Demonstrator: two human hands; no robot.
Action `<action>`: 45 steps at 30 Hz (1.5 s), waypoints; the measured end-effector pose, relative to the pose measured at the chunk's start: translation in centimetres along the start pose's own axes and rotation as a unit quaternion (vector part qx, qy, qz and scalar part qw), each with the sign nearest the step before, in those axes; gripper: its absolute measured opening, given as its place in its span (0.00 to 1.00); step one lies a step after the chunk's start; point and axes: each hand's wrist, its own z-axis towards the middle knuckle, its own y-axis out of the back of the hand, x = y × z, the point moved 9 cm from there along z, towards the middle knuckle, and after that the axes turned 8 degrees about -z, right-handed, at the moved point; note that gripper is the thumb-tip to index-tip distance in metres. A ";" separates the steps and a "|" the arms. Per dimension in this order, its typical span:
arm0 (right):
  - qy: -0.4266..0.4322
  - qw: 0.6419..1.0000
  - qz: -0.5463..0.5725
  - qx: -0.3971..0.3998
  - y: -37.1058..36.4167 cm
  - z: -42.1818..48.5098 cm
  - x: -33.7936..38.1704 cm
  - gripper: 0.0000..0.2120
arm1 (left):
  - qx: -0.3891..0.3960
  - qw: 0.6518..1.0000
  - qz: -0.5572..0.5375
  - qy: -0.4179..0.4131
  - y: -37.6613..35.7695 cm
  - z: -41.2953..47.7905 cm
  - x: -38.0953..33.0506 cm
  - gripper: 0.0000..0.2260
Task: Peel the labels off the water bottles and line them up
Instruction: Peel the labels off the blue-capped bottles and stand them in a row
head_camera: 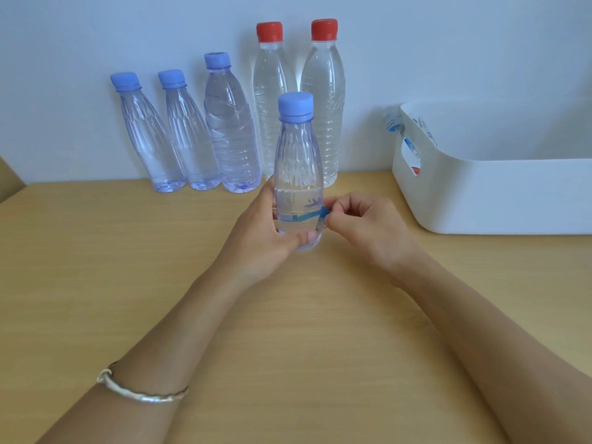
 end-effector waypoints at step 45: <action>0.001 0.999 -0.040 0.023 -0.2 0.3 -0.6 0.15 | 0.015 0.999 -0.026 0.020 0.5 1.0 1.3 0.30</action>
